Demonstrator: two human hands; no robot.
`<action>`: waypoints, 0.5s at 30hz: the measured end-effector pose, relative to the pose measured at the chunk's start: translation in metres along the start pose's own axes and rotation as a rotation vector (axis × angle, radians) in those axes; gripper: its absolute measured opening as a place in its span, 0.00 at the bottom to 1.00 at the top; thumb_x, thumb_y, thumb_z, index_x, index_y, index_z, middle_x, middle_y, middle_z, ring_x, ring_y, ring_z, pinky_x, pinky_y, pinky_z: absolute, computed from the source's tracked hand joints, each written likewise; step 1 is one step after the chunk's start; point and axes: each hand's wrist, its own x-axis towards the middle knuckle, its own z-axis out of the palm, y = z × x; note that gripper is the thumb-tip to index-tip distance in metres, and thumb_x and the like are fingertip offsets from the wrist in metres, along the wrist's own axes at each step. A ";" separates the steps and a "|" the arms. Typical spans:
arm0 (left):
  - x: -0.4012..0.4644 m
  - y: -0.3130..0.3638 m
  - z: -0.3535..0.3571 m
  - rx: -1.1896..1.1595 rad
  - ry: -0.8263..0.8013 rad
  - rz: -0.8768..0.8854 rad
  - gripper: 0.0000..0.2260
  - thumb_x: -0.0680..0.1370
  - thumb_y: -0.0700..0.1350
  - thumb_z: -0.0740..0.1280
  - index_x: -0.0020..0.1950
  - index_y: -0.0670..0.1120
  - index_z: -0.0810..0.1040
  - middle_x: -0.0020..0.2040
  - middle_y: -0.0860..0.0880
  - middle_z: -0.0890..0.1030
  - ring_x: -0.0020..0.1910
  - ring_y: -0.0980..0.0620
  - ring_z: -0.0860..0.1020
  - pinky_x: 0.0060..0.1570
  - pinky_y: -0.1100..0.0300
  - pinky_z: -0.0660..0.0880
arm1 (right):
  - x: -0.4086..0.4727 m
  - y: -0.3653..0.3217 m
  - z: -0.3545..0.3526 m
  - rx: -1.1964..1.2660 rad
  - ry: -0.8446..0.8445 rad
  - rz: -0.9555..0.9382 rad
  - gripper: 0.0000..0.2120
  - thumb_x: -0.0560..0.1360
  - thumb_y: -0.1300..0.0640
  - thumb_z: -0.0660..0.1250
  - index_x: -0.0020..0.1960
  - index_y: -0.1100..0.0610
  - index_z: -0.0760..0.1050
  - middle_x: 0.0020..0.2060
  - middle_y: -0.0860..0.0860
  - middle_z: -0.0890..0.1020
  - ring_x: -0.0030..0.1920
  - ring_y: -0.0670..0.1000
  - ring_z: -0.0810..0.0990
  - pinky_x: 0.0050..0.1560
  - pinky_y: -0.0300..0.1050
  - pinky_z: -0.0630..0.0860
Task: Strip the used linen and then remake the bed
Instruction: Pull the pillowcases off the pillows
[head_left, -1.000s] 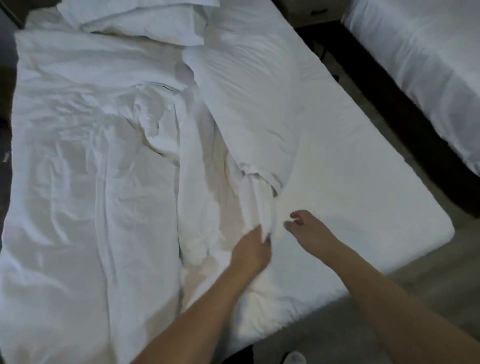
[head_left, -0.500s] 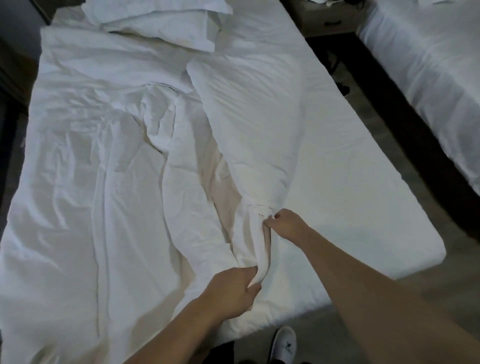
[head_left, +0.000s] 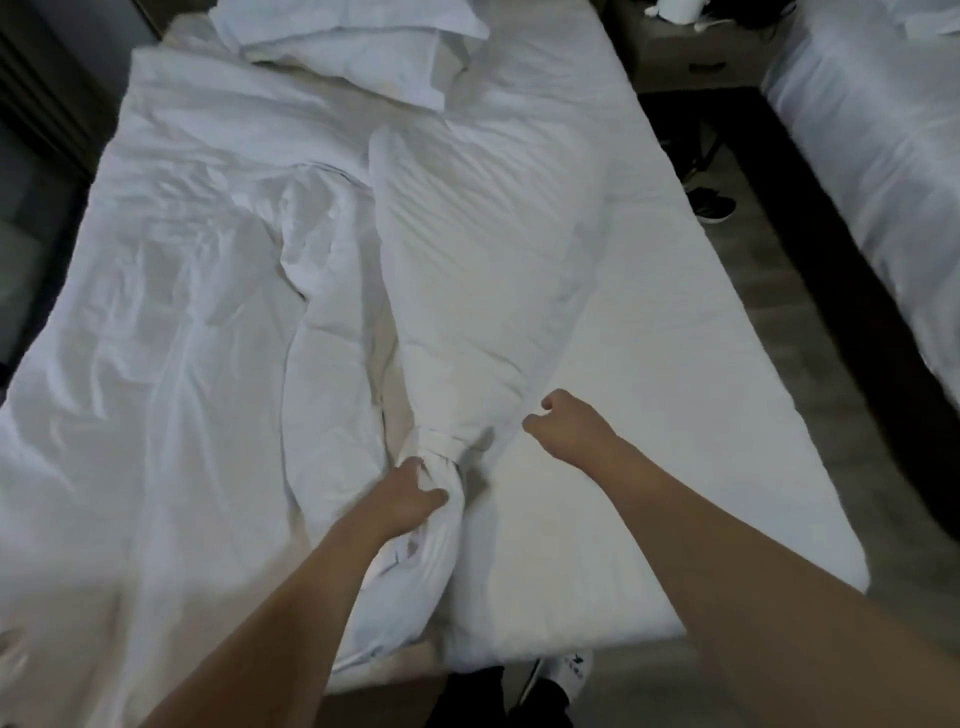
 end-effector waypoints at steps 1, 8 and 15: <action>0.011 0.003 0.002 -0.080 0.044 -0.028 0.39 0.75 0.54 0.70 0.79 0.44 0.54 0.75 0.44 0.65 0.71 0.45 0.68 0.66 0.57 0.67 | 0.010 -0.008 0.002 -0.017 -0.006 -0.011 0.25 0.77 0.48 0.62 0.69 0.59 0.64 0.60 0.56 0.77 0.58 0.56 0.77 0.53 0.46 0.72; 0.089 0.014 0.036 -0.342 0.110 -0.065 0.05 0.71 0.42 0.65 0.40 0.47 0.69 0.35 0.41 0.77 0.35 0.41 0.78 0.36 0.51 0.77 | 0.091 -0.070 0.047 -0.251 0.054 -0.065 0.23 0.73 0.37 0.62 0.48 0.56 0.63 0.51 0.53 0.75 0.50 0.55 0.76 0.50 0.49 0.74; 0.068 0.019 0.025 -0.278 0.130 0.246 0.10 0.76 0.44 0.58 0.35 0.48 0.69 0.30 0.55 0.74 0.32 0.53 0.74 0.28 0.67 0.64 | 0.116 -0.085 0.045 -0.776 0.026 -0.223 0.13 0.75 0.51 0.60 0.58 0.53 0.74 0.49 0.51 0.78 0.50 0.55 0.78 0.46 0.45 0.71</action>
